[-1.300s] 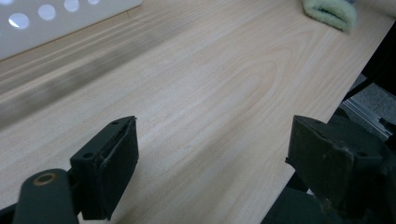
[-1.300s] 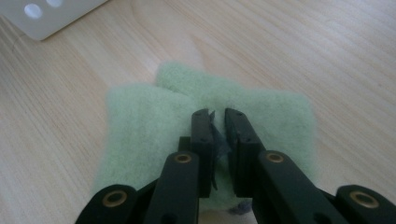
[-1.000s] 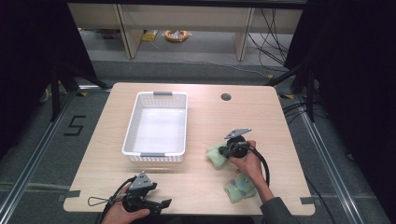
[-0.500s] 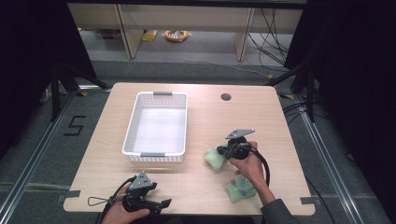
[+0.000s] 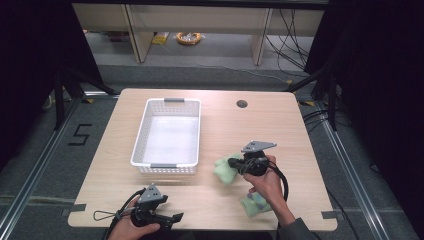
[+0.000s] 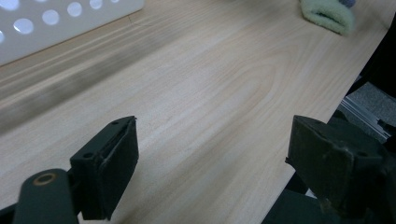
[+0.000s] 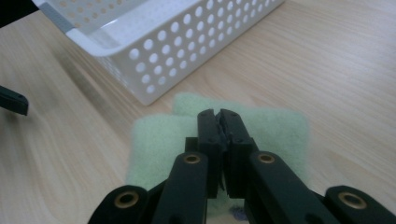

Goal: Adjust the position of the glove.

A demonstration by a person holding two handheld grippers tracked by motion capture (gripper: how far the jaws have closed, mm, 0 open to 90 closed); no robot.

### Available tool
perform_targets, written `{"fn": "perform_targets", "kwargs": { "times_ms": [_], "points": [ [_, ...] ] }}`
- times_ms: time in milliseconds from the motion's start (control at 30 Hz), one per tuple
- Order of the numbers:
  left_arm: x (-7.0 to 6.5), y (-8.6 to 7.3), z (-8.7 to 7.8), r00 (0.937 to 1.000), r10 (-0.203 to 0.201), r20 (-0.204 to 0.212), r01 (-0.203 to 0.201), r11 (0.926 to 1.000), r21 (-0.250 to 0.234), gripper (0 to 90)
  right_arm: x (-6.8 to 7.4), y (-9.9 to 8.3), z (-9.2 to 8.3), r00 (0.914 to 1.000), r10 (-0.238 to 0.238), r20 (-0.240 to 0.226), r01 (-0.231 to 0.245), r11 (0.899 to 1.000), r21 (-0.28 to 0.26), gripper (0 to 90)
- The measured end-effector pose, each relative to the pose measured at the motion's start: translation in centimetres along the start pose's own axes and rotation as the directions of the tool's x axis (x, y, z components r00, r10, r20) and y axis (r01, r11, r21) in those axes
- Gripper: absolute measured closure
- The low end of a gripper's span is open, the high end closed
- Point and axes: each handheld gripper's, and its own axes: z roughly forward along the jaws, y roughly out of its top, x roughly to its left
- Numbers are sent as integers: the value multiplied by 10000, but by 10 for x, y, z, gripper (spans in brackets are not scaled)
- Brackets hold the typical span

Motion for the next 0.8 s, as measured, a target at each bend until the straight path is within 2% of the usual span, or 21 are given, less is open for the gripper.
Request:
{"fn": "perform_targets", "kwargs": {
  "times_ms": [133, 200, 300, 333, 433, 533, 633, 700, 733, 800],
  "points": [
    [0, 0, 0, 10000, -26, 27, 26, 10000, -12, 162, 8, 0, -1, 9999, -122, 22, 122, 9999, -63, 880],
    [-1, 0, 0, 9999, -134, 93, 135, 9999, -89, 162, 18, -1, -1, 9997, -94, -222, 94, 10000, 11, 880],
    [-2, 0, 0, 9997, -236, 85, 237, 9995, -200, 162, 23, -2, -2, 9997, -244, -66, 244, 9997, -60, 880],
    [-1, 0, 0, 9996, -253, 91, 255, 9995, -202, 162, 30, -5, -1, 9994, -213, -271, 207, 9996, -210, 880],
    [-1, 0, 0, 9997, -248, 80, 250, 9995, -218, 162, 35, -7, -2, 9990, -337, -285, 332, 9993, -193, 880],
    [-1, 0, 0, 9997, -254, 70, 256, 9994, -220, 162, 47, -14, -2, 9986, -267, -452, 258, 9995, -199, 879],
    [-1, 0, 0, 9999, -134, 60, 135, 9998, -119, 162, 51, -18, -2, 9984, -330, -461, 320, 9992, -236, 879],
    [-1, 0, 0, 9999, -117, 53, 117, 9999, -99, 162, 58, -24, -1, 9970, -199, -743, 196, 9998, -43, 879],
    [0, 1, -1, 10000, -5, 47, 6, 10000, -26, 162, 60, -27, 1, 9972, -289, -692, 284, 9996, -84, 878],
    [-1, 0, 0, 10000, -85, 39, 85, 9999, -84, 162, 65, -30, 2, 9966, -185, -807, 179, 9998, -80, 878]
  ]
}}
